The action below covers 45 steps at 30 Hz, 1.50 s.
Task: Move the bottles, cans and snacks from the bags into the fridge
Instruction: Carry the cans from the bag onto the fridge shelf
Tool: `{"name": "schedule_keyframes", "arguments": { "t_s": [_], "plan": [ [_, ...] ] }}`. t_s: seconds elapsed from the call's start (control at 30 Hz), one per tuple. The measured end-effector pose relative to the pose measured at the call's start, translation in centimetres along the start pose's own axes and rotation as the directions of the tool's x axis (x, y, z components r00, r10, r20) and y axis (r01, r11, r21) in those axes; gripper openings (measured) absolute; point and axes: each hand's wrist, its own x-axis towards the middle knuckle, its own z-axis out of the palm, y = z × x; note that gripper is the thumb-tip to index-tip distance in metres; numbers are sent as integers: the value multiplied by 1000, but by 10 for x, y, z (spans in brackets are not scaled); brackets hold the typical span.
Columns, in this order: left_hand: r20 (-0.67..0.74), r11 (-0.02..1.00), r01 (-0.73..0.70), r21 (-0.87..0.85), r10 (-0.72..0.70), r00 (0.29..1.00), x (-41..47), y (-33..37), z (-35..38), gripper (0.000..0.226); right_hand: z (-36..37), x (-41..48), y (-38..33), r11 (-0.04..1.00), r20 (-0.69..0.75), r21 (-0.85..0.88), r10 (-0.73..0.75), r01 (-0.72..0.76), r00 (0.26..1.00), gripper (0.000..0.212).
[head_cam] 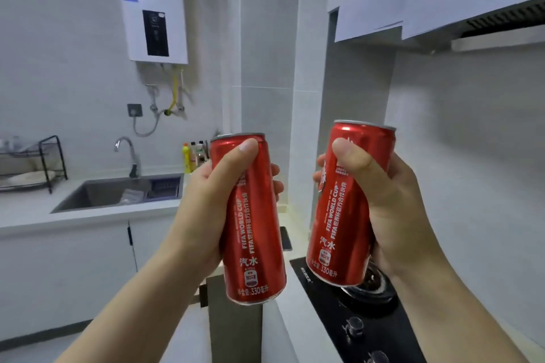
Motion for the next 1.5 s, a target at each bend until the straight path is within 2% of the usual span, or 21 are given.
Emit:
{"name": "schedule_keyframes", "arguments": {
  "t_s": [0.23, 0.43, 0.53, 0.67, 0.77, 0.93, 1.1, 1.3, 1.4, 1.5],
  "plan": [
    [-210, 993, -57, 107, 78, 975, -6, 24, -84, 65, 92, 27, 30, 991, 217, 124, 18, -46, 976, 23],
    [-428, 975, -107, 193, 182, 885, -15, 46, -134, 60, 164, 51, 53, 964, 432, 245, -10, -107, 902, 24],
    [-543, 959, -104, 265, 238, 805, -22, 55, -148, 57, 195, 62, 63, 942, 528, 301, -34, -149, 848, 24],
    [-664, 925, -76, 372, 323, 674, -33, 65, -160, 65, 237, 74, 70, 899, 653, 361, -55, -247, 755, 42],
    [-736, 901, -51, 431, 384, 557, -44, 71, -165, 64, 265, 76, 75, 853, 738, 400, -82, -335, 670, 35],
    [-805, 861, 30, 508, 462, 373, -77, 75, -164, 59, 302, 61, 79, 771, 827, 442, -151, -459, 542, 39],
    [-821, 824, 99, 558, 531, 210, -122, 82, -153, 69, 328, 25, 65, 719, 881, 442, -237, -536, 408, 31],
    [-793, 783, 139, 607, 607, 44, -188, 100, -127, 48, 346, -35, 25, 683, 907, 422, -323, -596, 272, 43],
    [-769, 760, 170, 627, 639, -21, -225, 112, -110, 49, 348, -68, 0, 659, 903, 422, -364, -622, 227, 36],
    [-741, 734, 205, 647, 669, -58, -264, 125, -91, 45, 344, -104, -27, 626, 893, 428, -405, -652, 197, 33]
  ]
}}
